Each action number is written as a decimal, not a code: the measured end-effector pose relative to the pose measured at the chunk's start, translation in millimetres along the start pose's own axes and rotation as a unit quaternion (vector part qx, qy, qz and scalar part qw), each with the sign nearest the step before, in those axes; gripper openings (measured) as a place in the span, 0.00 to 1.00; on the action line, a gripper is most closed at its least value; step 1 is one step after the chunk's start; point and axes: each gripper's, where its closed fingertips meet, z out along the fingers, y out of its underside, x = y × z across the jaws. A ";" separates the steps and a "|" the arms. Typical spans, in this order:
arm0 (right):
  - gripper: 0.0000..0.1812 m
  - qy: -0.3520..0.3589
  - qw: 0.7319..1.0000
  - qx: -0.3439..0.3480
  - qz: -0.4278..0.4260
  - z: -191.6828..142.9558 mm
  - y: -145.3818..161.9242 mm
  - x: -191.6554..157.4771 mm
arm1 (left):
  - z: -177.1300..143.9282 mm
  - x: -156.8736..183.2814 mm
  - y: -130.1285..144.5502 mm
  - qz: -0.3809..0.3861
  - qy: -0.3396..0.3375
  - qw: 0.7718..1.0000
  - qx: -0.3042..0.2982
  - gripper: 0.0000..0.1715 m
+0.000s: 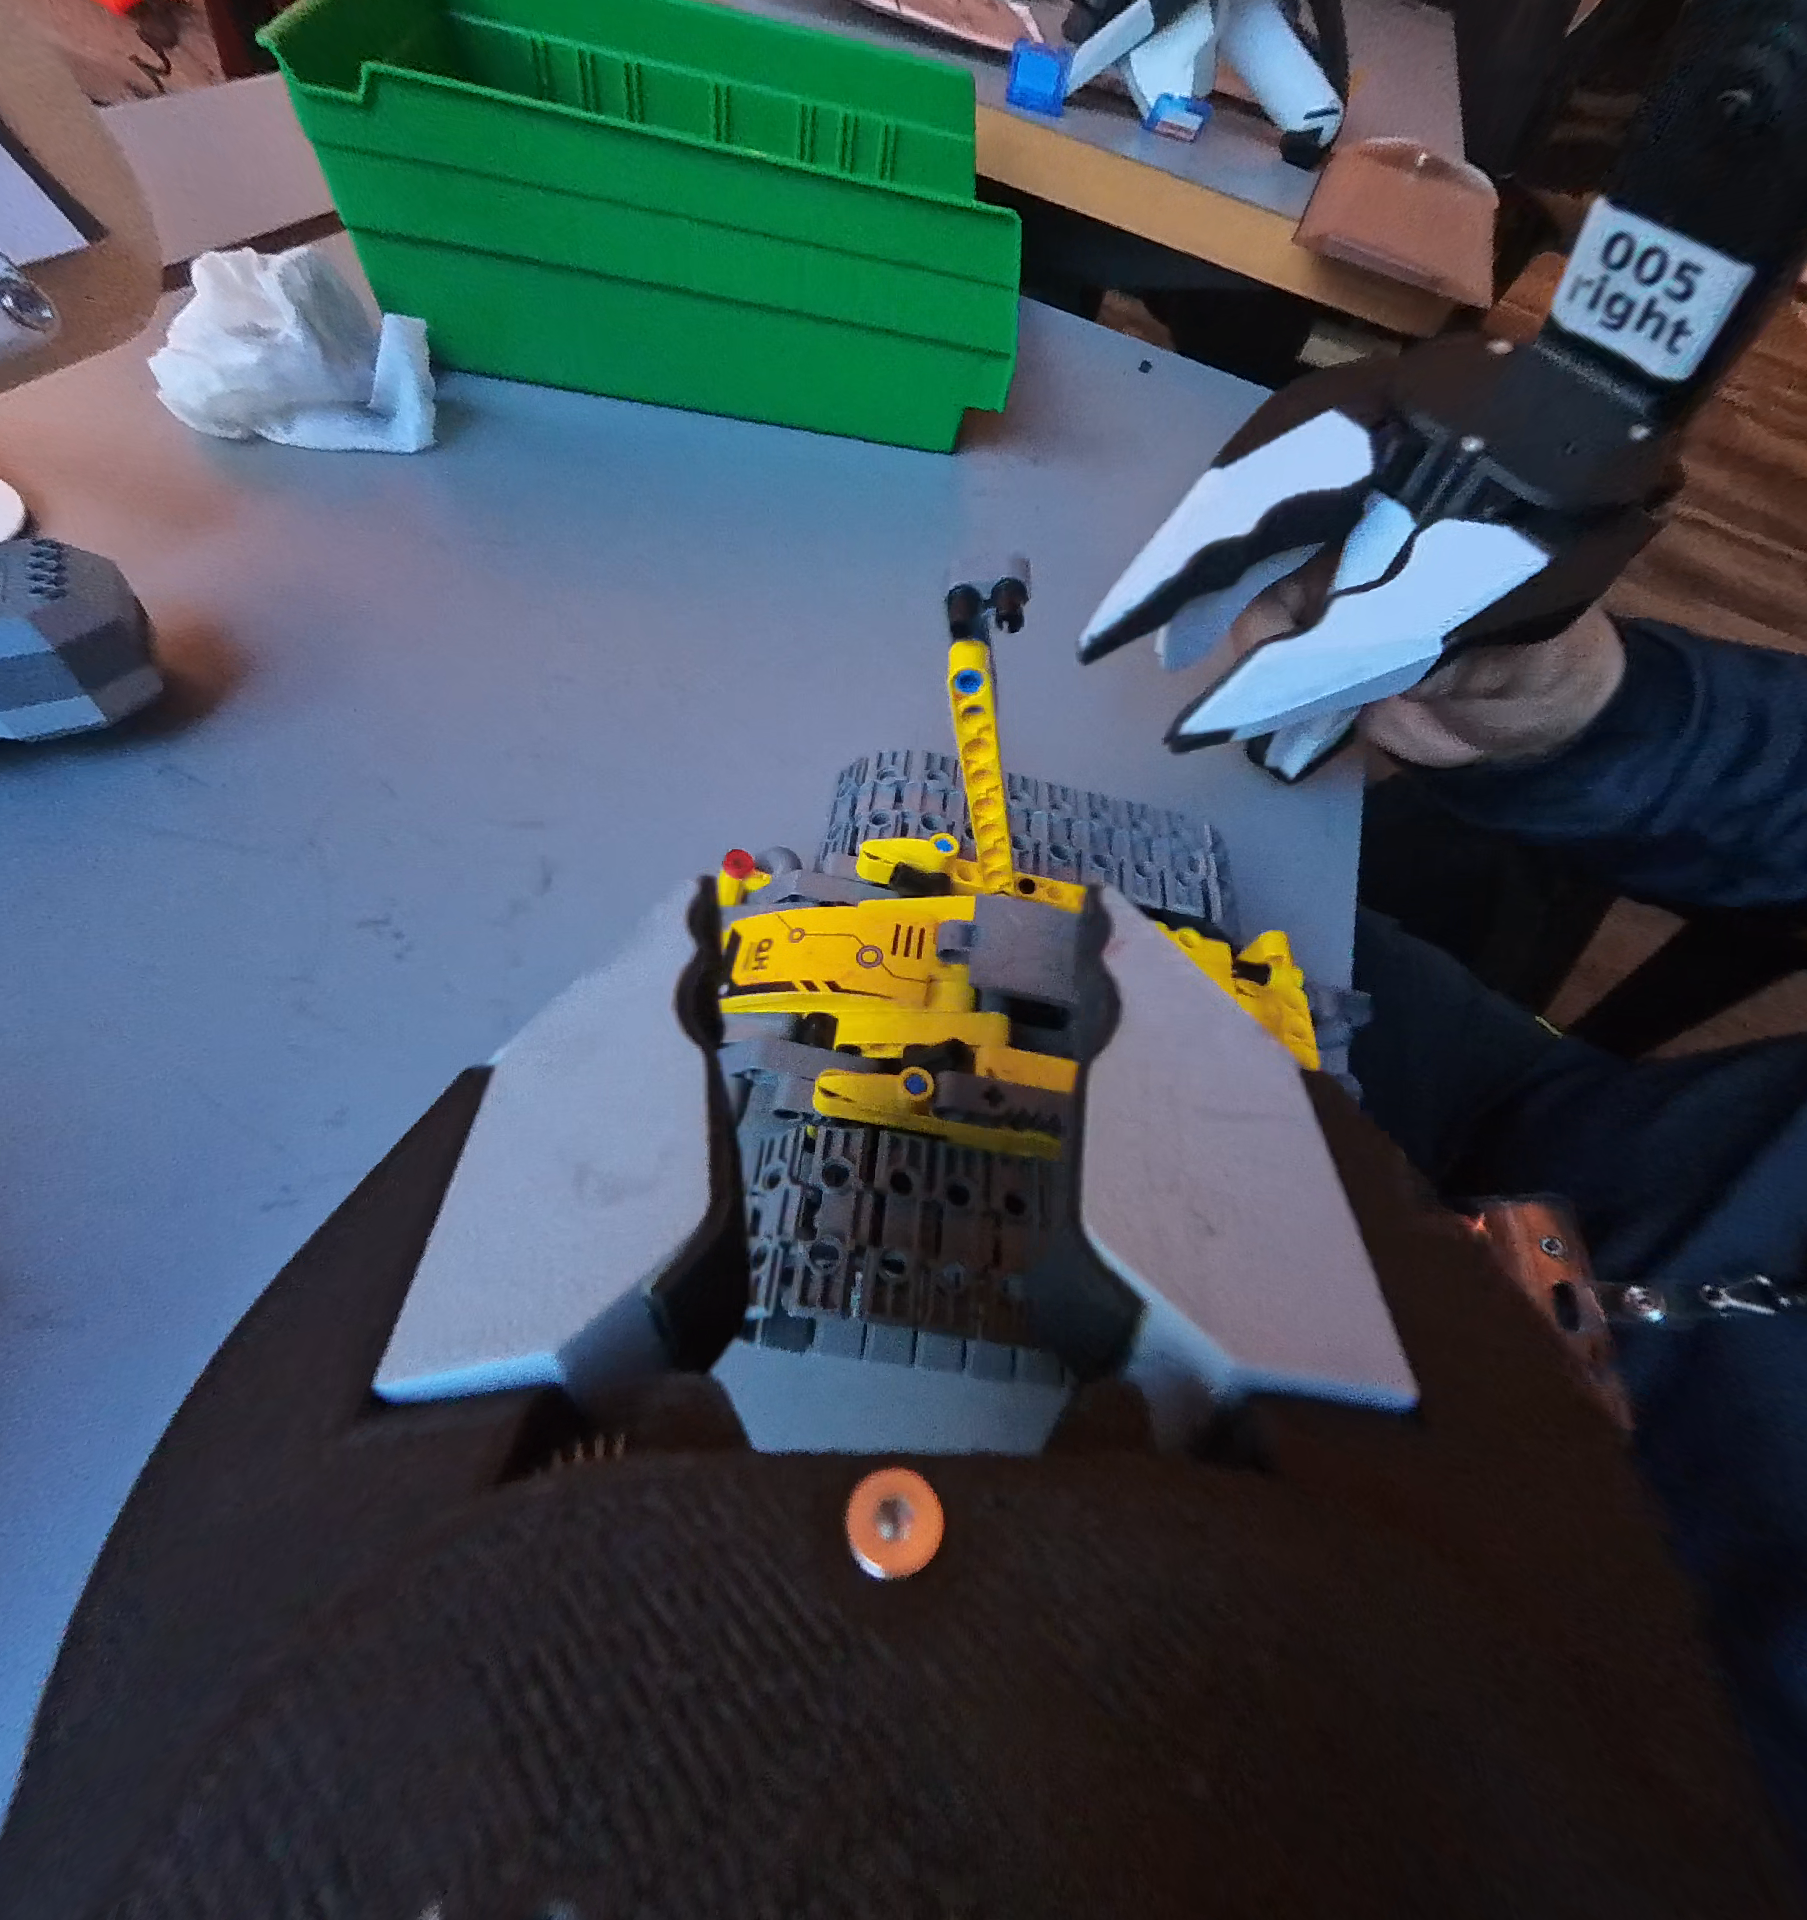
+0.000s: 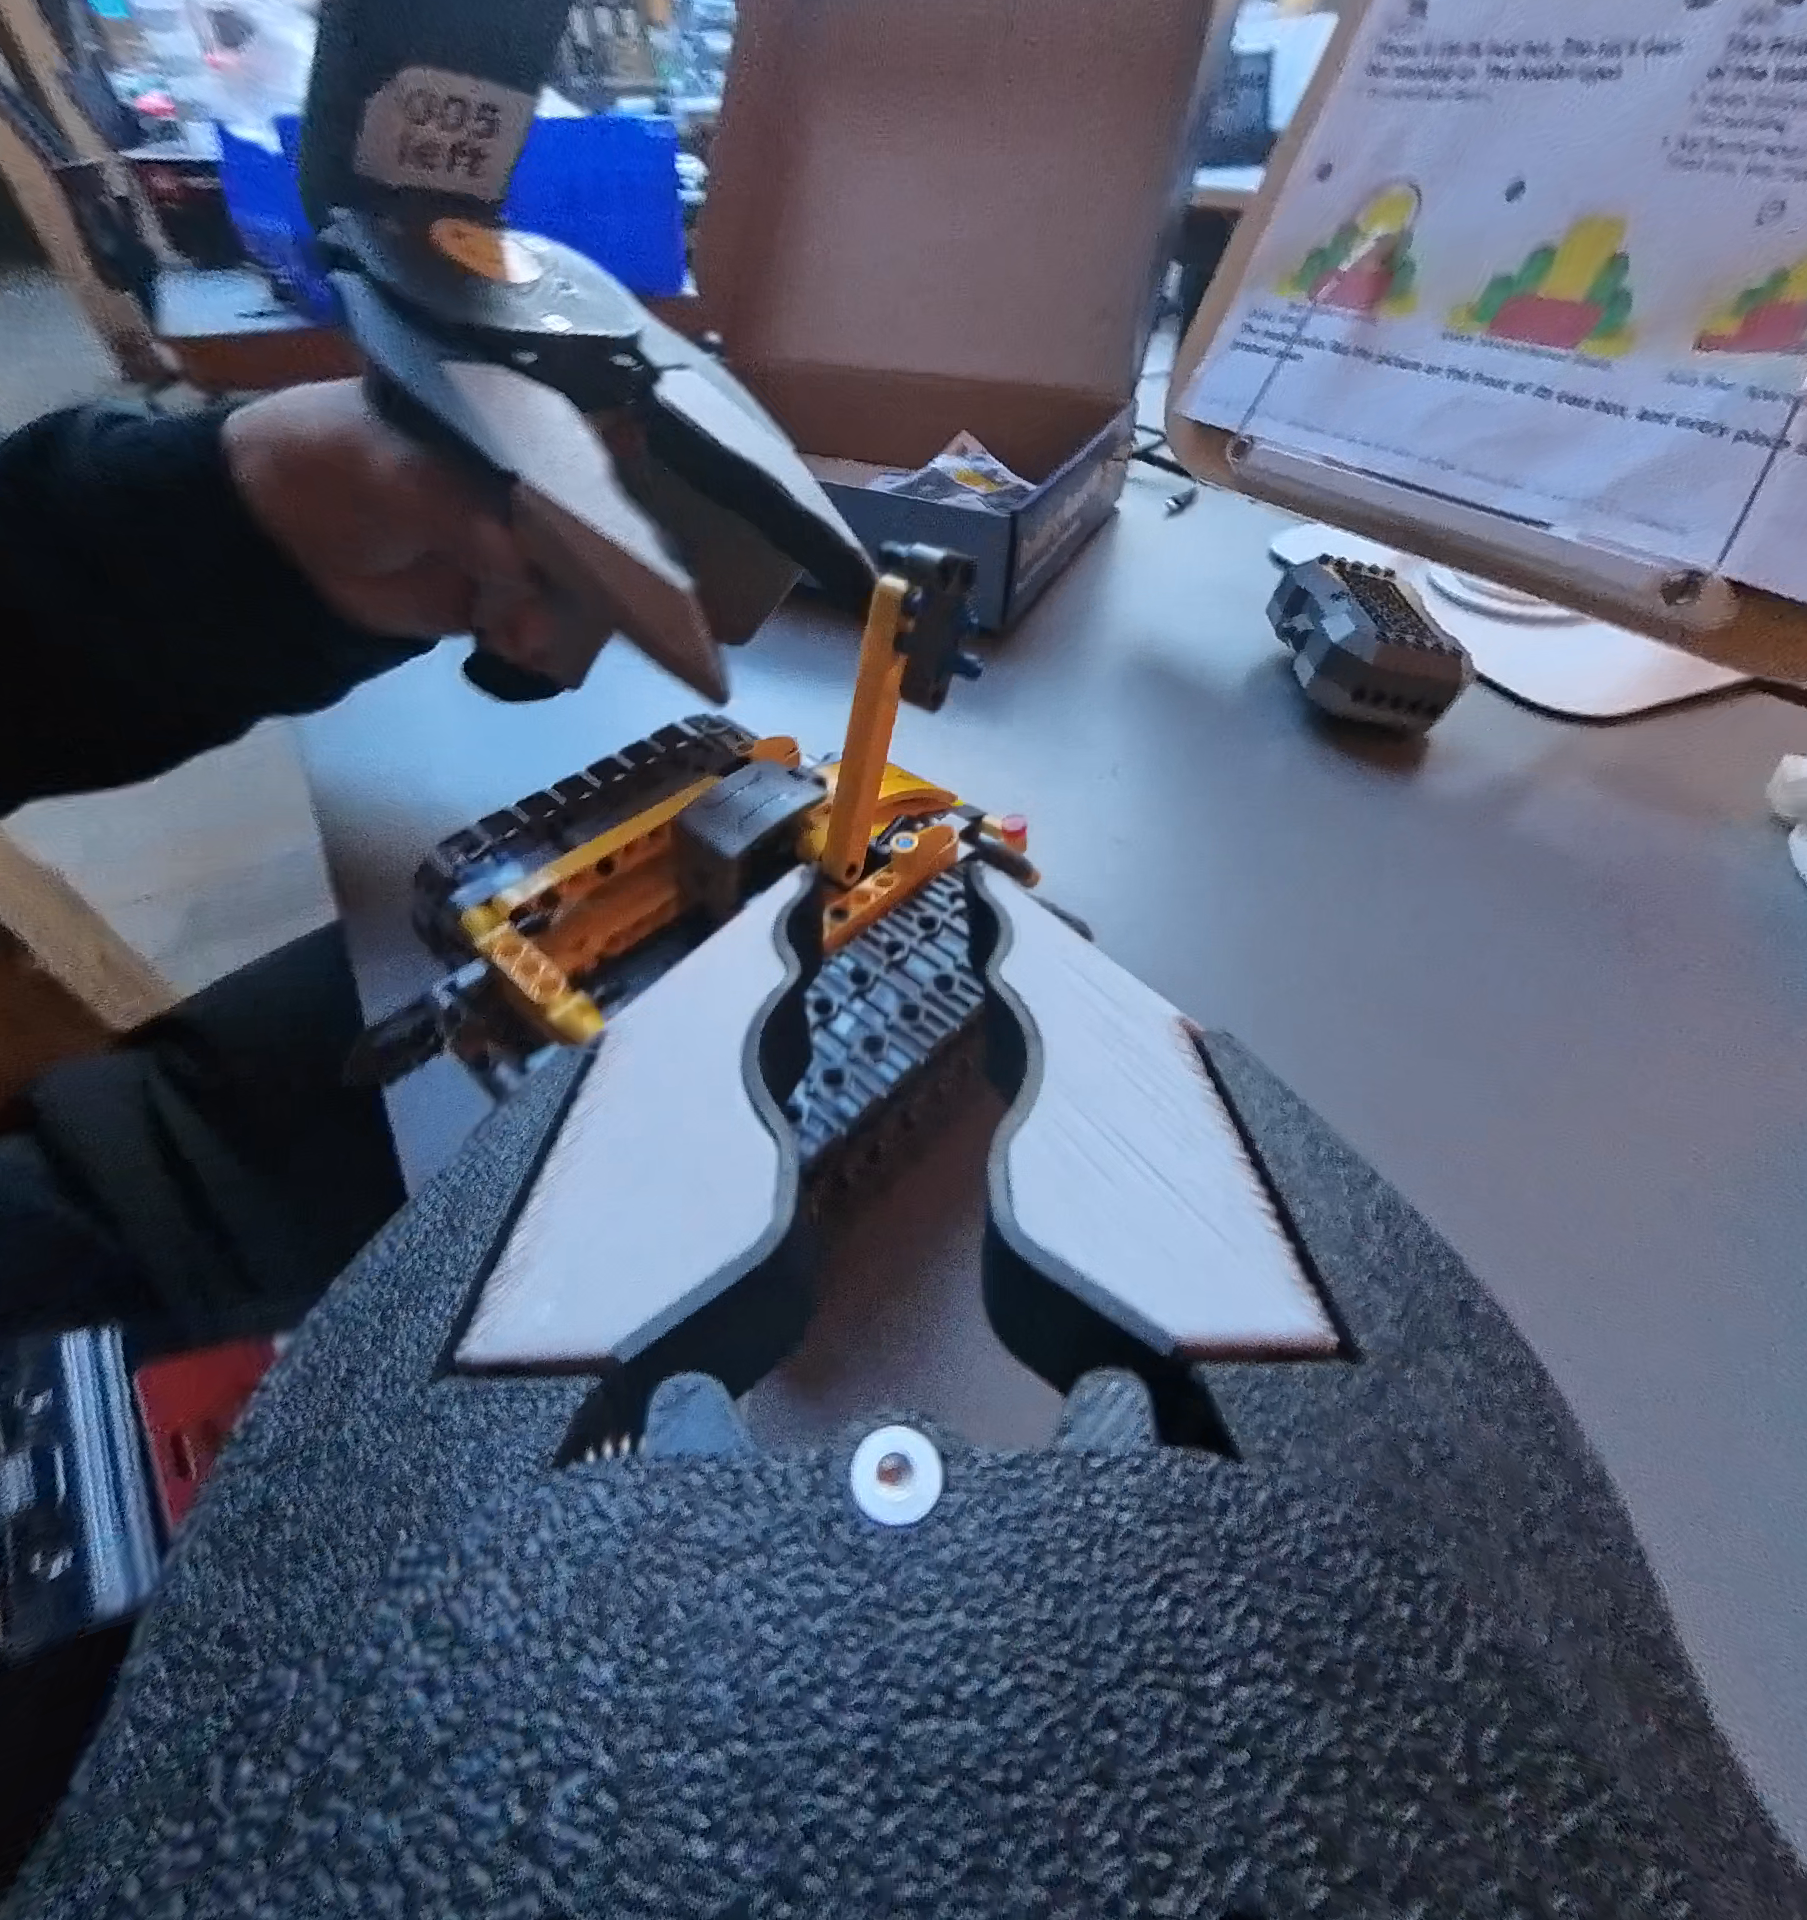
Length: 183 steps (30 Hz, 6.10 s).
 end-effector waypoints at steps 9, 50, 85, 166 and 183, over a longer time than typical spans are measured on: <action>0.18 0.054 0.997 -0.051 0.035 53.4 -4.3 -1.1 | 28.5 5.1 15.5 0.018 0.019 0.999 -0.041 0.53; 0.05 -0.053 0.993 0.016 0.107 59.9 -10.8 17.8 | 45.0 6.1 17.3 0.235 0.140 0.939 -0.208 0.35; 0.02 0.141 0.990 0.011 0.001 56.2 -11.8 71.4 | 68.9 10.9 -5.7 0.132 0.094 0.987 -0.004 0.33; 0.03 0.004 0.999 0.004 0.053 68.9 -11.7 71.5 | 66.9 -9.8 5.3 0.360 0.172 0.877 -0.267 0.14; 0.02 0.028 0.996 0.025 0.075 67.5 -15.1 84.5 | 73.8 -17.5 -3.0 0.363 0.110 0.900 -0.217 0.14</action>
